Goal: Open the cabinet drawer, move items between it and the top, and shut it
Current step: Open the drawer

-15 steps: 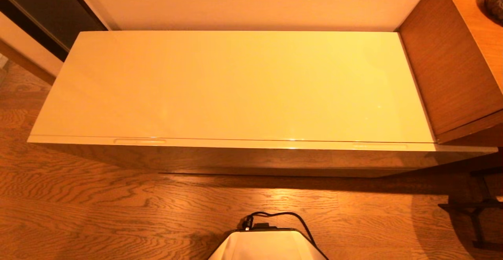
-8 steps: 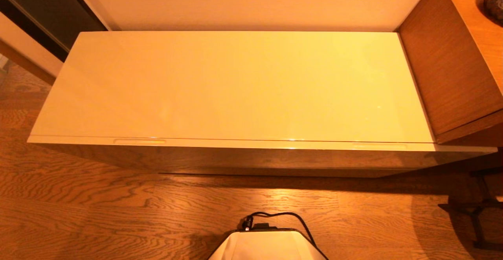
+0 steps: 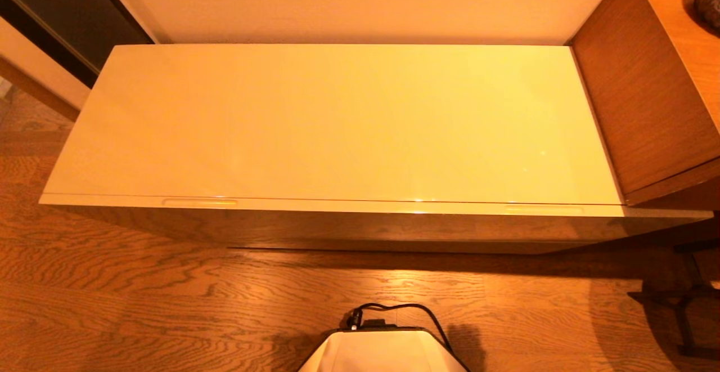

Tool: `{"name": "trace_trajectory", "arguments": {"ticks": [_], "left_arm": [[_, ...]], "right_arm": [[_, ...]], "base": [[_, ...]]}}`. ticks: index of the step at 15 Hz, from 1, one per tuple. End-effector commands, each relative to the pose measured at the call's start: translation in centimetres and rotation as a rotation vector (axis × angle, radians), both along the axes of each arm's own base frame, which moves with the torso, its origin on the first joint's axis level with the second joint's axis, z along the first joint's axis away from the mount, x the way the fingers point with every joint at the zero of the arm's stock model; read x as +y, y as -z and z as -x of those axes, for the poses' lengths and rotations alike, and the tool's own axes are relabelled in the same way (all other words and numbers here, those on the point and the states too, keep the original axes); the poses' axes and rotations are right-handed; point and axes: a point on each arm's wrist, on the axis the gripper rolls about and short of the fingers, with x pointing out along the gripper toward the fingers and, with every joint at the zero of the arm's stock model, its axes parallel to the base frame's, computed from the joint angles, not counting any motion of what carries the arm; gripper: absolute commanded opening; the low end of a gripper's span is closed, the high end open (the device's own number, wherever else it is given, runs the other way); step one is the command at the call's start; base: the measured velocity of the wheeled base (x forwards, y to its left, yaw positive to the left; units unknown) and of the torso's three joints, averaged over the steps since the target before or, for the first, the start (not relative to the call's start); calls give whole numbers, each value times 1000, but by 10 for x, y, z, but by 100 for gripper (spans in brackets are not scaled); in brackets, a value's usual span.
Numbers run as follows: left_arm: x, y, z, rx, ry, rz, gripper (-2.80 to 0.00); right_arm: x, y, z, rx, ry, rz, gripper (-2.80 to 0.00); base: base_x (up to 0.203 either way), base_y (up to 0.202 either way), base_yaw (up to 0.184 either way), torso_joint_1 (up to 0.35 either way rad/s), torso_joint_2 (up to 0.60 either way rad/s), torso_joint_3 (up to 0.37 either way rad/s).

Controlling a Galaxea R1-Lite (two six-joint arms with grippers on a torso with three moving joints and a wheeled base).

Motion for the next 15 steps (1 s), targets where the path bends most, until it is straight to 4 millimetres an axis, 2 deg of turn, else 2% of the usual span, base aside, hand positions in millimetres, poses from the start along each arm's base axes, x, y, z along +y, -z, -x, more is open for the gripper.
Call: {"name": "trace_trajectory", "arguments": {"ticks": [1,4,5,7,10,12,13,15], "left_arm": [[0,0,0,1,-2,-4,-280],[0,0,0,1,-1,3,-280],[0,0,0,0,-1,5,-280],[0,0,0,1,-1,5,-280],[0,0,0,1,-1,5,-280],[0,1,0,3,-1,5,-280],[0,0,0,1,-1,5,-280],[0,1,0,3,-1,5,-280]], "right_arm": [[1,19,-59,175,-64,47,-280],[13,36,-100,213,-234,131,-280],[15,37,-115,208,-237,127,-280],[21,44,-155,196,-187,80,-280],[40,48,-197,94,-51,27,-280],[49,44,-215,18,59,-4,-280],[51,38,-218,0,79,-32,-280],[52,45,-219,31,85,-36,-280]], "base": [[0,0,0,0,0,0],[0,0,0,0,0,0],[0,0,0,0,0,0],[0,0,0,0,0,0],[0,0,0,0,0,0],[0,0,0,0,0,0],[0,0,0,0,0,0],[0,0,0,0,0,0]]}}
